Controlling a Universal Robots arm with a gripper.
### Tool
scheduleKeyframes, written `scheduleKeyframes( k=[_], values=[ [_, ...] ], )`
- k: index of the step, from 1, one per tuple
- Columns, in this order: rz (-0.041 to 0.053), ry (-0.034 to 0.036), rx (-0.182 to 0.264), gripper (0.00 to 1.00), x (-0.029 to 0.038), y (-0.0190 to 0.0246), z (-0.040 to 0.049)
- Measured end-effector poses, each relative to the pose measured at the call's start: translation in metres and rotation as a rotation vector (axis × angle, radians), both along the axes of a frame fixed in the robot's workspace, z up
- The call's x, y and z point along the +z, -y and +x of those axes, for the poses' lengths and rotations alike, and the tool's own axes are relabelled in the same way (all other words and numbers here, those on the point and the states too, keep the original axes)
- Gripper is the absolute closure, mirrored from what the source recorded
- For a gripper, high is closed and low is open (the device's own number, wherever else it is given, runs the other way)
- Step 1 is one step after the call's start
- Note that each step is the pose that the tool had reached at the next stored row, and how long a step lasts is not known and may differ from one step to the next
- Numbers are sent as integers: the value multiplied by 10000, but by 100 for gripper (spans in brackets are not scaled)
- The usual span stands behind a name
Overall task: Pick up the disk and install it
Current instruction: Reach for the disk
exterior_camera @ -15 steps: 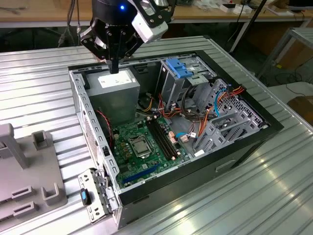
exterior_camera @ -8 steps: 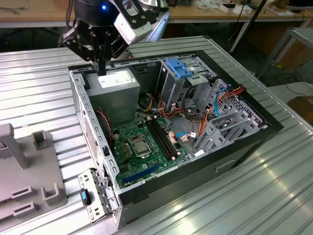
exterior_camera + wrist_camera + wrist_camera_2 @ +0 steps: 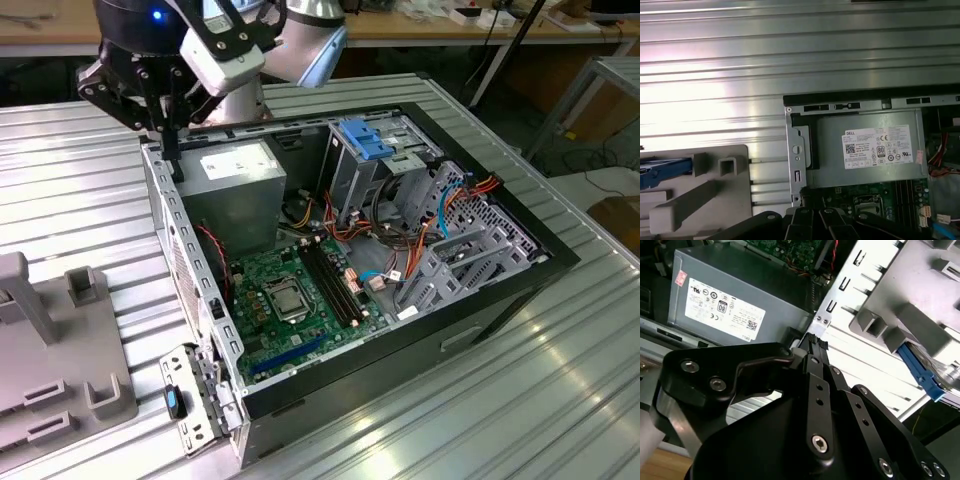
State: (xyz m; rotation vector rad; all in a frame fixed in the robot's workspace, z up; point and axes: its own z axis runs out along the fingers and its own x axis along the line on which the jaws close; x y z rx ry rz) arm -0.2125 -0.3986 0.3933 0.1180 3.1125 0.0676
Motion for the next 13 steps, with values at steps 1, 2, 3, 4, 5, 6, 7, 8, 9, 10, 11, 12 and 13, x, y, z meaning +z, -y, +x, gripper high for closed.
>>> scheduleKeyframes(
  k=[1, 2, 3, 4, 5, 6, 7, 8, 9, 10, 11, 12, 13],
  values=[
    [0, 1, 0, 89, 0, -1, -25],
    [1, 1, 1, 89, 0, -3, -54],
    [0, 0, 0, 89, 0, -12, -89],
    [1, 2, 2, 89, -1, -25, -126],
    [1, 0, 10, 89, -1, -44, -187],
    [1, 1, 10, 89, -1, -48, -232],
    [0, 0, 10, 89, -1, -48, -268],
    [0, 0, 10, 89, 0, -48, -297],
    [0, 0, 10, 89, -1, -48, -325],
    [1, 1, 11, 89, -1, -48, -356],
    [1, 1, 12, 89, -1, -48, -403],
    [1, 1, 11, 89, -1, -49, -438],
    [1, 1, 10, 89, -2, -49, -473]
  ],
)
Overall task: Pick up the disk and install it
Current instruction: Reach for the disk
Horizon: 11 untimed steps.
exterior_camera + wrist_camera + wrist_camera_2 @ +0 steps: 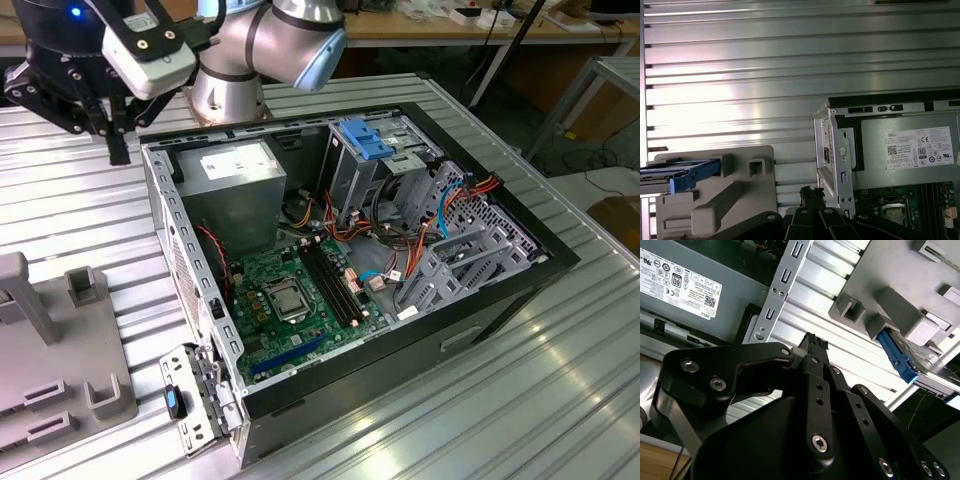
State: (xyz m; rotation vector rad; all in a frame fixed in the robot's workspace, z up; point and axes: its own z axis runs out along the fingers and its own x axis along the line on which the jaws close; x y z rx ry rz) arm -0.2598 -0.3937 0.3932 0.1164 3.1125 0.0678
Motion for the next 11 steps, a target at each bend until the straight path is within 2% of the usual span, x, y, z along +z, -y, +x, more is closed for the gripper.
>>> scheduleKeyframes(
  k=[11],
  values=[
    [-1, 0, 2, 89, -1, -2, -466]
  ],
)
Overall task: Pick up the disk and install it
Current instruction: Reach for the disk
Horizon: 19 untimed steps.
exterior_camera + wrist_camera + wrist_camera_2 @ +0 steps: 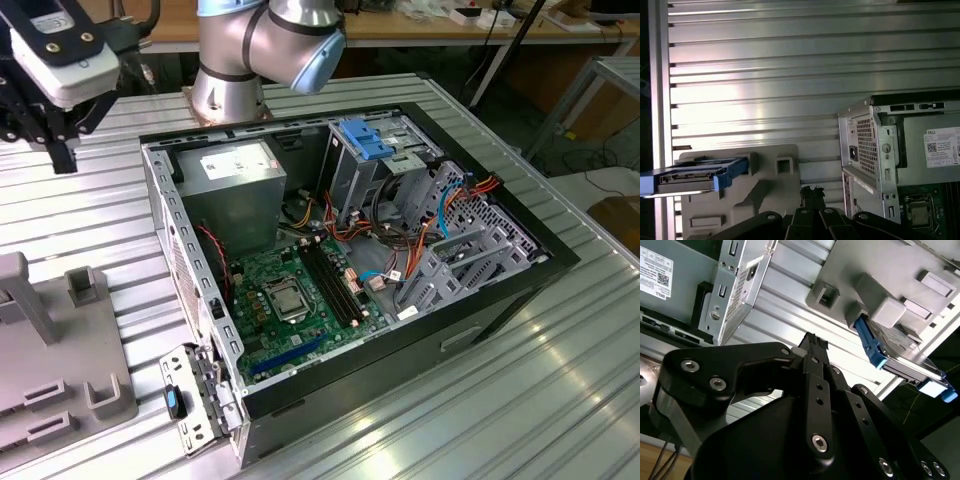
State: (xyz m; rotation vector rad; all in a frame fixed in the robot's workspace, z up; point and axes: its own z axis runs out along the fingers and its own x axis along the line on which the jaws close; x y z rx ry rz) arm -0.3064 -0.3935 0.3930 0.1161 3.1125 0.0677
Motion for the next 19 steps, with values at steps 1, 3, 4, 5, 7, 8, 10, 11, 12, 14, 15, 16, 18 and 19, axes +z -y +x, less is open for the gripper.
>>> scheduleKeyframes(
  k=[1, 3, 4, 5, 7, 8, 10, 11, 12, 14, 15, 16, 18, 19],
  values=[
    [-1, -2, 0, 89, 1, 0, -36],
    [0, -1, 2, 89, 0, 0, -125],
    [0, -1, 4, 89, 0, 0, -183],
    [-1, -4, 3, 89, 1, 0, -241],
    [-1, -3, 5, 89, 0, 0, -419],
    [-1, -3, 6, 89, 0, 0, -458],
    [0, -3, 5, 89, -1, -2, -600],
    [-1, -7, 7, 89, 0, -7, -659],
    [-1, -7, 8, 89, -1, -13, -696],
    [0, -8, 10, 89, -2, -24, -803],
    [-1, -11, 12, 89, -2, -29, -877],
    [0, -11, 17, 89, -3, -33, -954],
    [-1, -14, 20, 89, -3, -42, -1045],
    [-1, -15, 21, 89, -3, -45, -1092]
  ],
)
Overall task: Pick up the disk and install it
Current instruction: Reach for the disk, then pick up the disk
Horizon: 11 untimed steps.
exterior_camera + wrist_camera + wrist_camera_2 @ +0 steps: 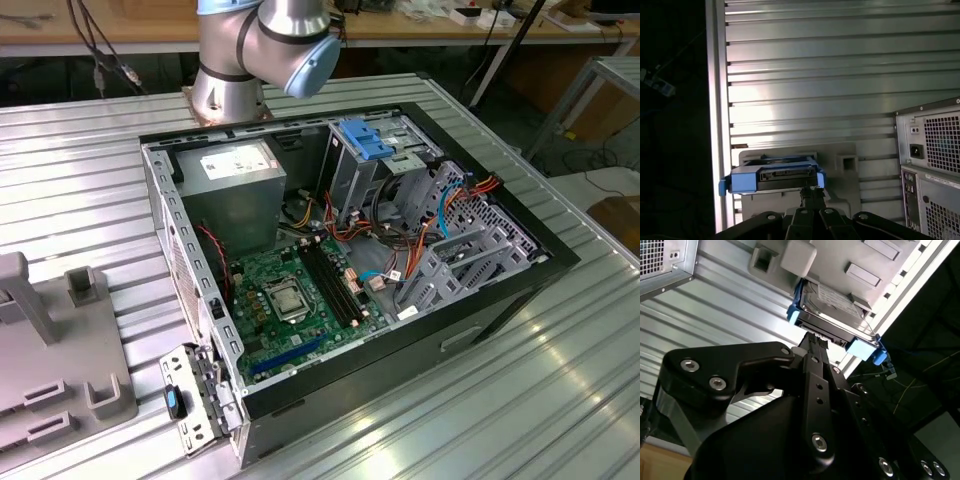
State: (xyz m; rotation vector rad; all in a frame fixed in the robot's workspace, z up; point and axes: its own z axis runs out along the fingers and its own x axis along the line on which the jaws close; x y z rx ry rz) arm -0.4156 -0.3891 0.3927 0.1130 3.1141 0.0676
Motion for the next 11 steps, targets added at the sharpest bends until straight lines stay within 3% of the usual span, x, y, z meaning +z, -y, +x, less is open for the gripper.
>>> scheduleKeyframes(
  k=[3, 11],
  values=[
    [0, -2, 4, 89, -1, -1, -173],
    [0, -2, 4, 89, -1, -1, -178]
  ],
)
